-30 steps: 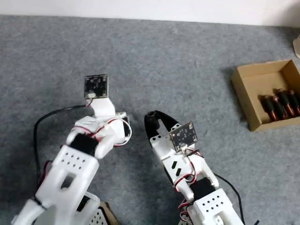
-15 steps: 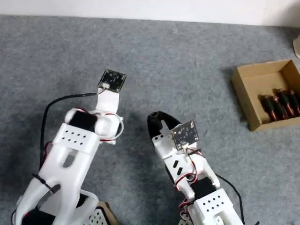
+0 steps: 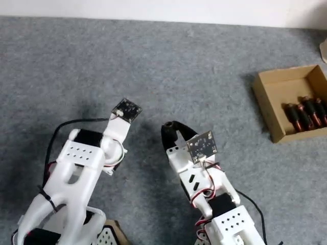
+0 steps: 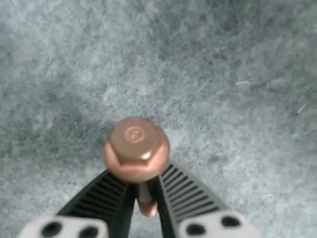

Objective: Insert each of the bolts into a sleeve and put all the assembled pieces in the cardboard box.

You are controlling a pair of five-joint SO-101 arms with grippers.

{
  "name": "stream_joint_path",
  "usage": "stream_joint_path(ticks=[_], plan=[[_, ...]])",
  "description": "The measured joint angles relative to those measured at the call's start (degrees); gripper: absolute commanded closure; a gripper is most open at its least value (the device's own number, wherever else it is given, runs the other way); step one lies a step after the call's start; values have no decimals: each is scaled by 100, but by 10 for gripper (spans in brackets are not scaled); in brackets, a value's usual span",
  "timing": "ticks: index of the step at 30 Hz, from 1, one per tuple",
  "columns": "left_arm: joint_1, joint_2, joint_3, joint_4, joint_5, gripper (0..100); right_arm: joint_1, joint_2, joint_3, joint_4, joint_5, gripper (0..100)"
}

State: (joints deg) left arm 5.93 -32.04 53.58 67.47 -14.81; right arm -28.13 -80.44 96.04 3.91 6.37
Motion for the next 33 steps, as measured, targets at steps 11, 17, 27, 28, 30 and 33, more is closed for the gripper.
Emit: stream_joint_path(ticks=[11,17,27,28,30,33], plan=[[9,35,0,211,-26,857,0,0,0,0,0,992],[9,35,0,211,-26,856,105,0,0,0,0,992],[9,35,-264,211,-501,856,193,0,0,0,0,992],[9,35,-264,211,-501,856,193,0,0,0,0,992],[44,35,-264,211,-501,856,193,0,0,0,0,992],[316,35,-264,211,-501,856,193,0,0,0,0,992]])
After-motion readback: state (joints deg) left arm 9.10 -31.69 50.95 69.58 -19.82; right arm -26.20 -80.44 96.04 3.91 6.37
